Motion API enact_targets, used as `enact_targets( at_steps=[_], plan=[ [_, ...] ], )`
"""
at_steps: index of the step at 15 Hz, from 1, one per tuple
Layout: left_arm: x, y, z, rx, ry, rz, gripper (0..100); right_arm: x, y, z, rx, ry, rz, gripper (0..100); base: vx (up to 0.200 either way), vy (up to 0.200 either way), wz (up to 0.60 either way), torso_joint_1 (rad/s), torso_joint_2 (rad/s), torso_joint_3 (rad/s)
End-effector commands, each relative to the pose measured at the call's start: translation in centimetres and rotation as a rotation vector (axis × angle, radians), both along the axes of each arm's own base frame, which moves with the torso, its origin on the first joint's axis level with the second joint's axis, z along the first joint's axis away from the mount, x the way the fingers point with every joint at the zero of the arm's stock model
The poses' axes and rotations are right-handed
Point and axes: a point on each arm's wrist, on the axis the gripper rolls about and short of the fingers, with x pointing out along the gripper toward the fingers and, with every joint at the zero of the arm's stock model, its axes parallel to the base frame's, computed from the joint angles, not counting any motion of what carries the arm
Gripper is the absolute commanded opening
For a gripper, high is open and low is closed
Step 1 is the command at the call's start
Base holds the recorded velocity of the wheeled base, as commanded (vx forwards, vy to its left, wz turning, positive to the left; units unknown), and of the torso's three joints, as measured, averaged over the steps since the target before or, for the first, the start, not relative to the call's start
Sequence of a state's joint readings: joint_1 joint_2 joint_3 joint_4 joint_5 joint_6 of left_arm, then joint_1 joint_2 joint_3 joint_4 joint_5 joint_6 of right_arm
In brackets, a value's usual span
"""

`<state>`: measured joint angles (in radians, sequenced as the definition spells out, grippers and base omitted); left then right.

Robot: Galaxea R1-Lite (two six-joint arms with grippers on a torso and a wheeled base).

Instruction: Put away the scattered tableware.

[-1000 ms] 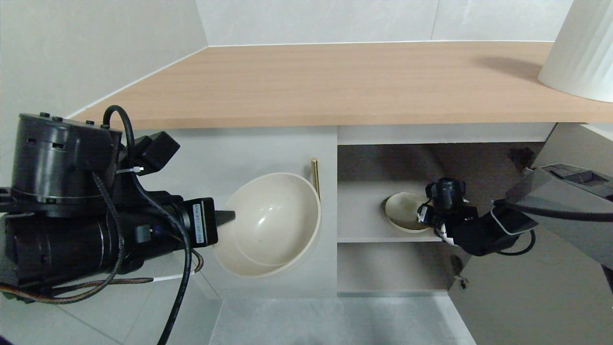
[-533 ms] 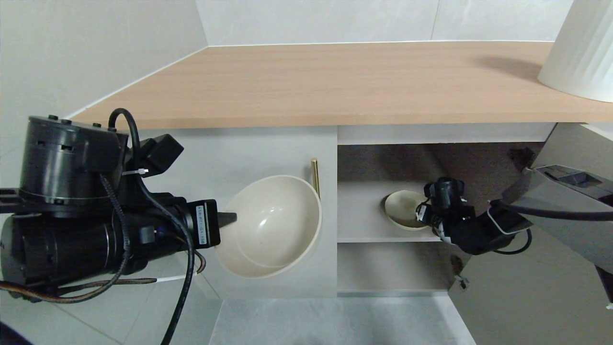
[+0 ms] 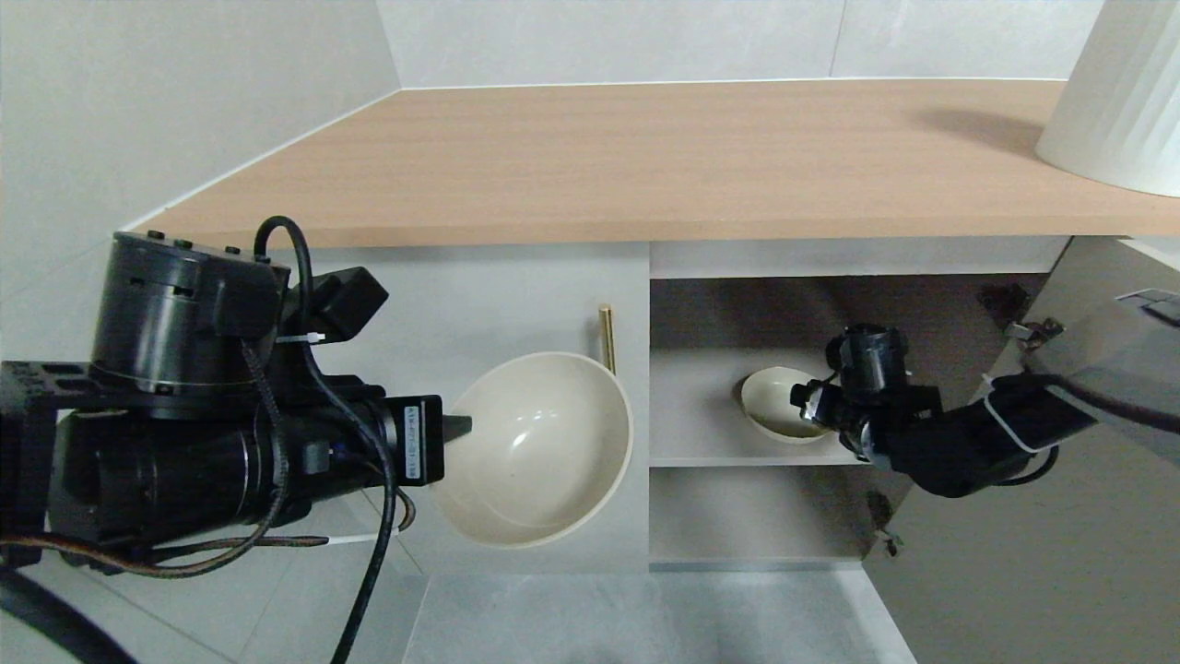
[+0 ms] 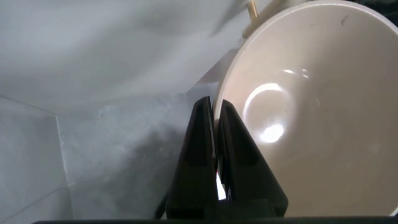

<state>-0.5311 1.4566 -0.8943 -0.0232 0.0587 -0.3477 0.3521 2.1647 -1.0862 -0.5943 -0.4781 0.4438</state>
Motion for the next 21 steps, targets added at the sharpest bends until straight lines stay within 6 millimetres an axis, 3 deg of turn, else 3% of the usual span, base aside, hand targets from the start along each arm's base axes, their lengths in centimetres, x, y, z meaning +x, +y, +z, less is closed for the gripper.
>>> enact_targets(
  at_steps=[1, 2, 4, 8, 13, 21],
  plan=[
    [0.5, -0.9, -0.5, 0.026, 0.013, -0.030, 0, -5.4, 1.0, 5.3, -0.001, -0.046, 0.154, 100, 0.000, 0.000, 0.00, 0.000, 0.00, 0.000],
    [0.4, -2.1, -1.5, 0.087, 0.022, -0.089, 0, -9.1, 1.7, 7.5, -0.017, -0.024, 0.289, 100, 0.000, 0.000, 0.00, 0.000, 0.00, 0.000],
    [0.1, -3.7, -2.9, 0.161, 0.039, -0.124, 0, -12.7, 2.4, 9.9, -0.023, 0.007, 0.379, 100, 0.000, 0.000, 0.00, 0.000, 0.00, 0.000],
    [0.8, -7.0, -6.0, 0.304, -0.013, -0.035, 0, -17.2, 3.1, 11.7, -0.021, 0.086, 0.554, 100, 0.000, 0.000, 0.00, 0.000, 0.00, 0.000],
    [0.1, -8.9, -7.2, 0.310, -0.038, -0.073, 0, -20.0, 5.4, 10.3, -0.055, 0.143, 0.692, 100, 0.000, 0.000, 0.00, 0.000, 0.00, 0.000],
    [-1.1, -9.9, -6.8, 0.303, -0.058, -0.104, 0, -19.7, 7.7, 7.4, -0.096, 0.227, 0.730, 100, 0.000, 0.000, 0.00, 0.000, 0.00, 0.000]
  ],
)
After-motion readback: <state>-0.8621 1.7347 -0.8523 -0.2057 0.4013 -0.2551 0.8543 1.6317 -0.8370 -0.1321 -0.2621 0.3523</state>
